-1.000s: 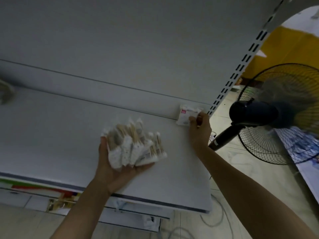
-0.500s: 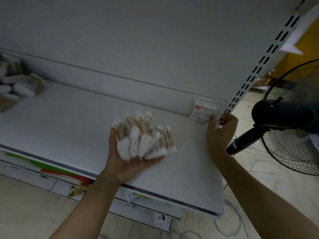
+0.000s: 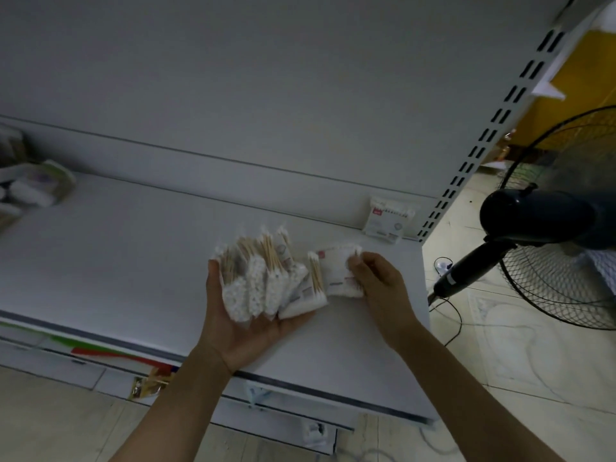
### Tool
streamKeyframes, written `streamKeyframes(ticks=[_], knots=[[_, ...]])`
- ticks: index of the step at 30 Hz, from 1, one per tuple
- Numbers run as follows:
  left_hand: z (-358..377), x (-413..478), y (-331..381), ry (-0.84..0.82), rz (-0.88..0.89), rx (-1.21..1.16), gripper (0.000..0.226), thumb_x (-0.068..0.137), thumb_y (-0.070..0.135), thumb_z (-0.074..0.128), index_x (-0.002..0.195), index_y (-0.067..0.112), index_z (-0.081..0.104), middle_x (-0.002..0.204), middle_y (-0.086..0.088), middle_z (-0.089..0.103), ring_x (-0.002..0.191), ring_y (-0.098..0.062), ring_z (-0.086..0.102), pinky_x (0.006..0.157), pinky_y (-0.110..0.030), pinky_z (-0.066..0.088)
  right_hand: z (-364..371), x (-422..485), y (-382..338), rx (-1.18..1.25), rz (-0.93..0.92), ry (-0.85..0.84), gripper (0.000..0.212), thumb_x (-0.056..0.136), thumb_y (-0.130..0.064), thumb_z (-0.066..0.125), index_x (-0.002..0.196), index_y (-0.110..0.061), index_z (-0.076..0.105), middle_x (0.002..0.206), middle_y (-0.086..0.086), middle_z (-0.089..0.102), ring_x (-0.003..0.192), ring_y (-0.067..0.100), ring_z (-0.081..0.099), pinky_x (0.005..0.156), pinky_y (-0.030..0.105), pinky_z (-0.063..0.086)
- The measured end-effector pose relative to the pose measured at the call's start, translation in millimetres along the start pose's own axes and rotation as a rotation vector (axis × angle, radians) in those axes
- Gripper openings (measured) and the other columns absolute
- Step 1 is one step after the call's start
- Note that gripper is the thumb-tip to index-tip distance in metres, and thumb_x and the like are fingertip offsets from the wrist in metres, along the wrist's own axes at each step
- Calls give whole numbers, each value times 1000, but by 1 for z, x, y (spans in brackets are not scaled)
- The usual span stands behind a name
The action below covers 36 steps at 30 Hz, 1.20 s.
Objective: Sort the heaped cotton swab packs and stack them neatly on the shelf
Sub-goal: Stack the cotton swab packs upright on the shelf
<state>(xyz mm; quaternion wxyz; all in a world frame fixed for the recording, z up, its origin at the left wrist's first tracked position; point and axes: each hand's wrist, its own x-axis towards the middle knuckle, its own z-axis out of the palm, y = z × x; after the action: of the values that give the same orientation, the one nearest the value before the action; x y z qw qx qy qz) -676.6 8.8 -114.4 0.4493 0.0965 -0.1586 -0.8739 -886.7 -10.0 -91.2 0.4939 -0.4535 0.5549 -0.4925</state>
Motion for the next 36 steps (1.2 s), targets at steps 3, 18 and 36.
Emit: streamKeyframes(ticks=[3, 18, 36], knots=[[1, 2, -1, -26, -15, 8, 78, 91, 75, 24, 147, 23, 39, 155, -5, 33, 147, -28, 0, 114, -56, -18, -4, -4, -2, 116, 54, 74, 8, 92, -5, 53, 90, -11, 58, 86, 6, 63, 79, 12, 62, 70, 32, 56], [6, -3, -5, -68, -49, -9, 81, 90, 76, 22, 151, 23, 29, 158, -6, 22, 146, -24, -6, 113, -53, -21, -60, 40, -5, -385, -166, 251, 38, 77, -12, 77, 89, -33, 47, 93, 7, 69, 86, 24, 68, 74, 36, 57], [7, -6, -6, -22, -98, -32, 78, 93, 72, 21, 152, 21, 23, 159, -9, 10, 147, -33, -4, 112, -58, -20, -52, 25, -5, -347, -105, 501, 36, 80, -32, 75, 102, -18, 50, 92, -3, 59, 77, 9, 58, 67, 26, 50]])
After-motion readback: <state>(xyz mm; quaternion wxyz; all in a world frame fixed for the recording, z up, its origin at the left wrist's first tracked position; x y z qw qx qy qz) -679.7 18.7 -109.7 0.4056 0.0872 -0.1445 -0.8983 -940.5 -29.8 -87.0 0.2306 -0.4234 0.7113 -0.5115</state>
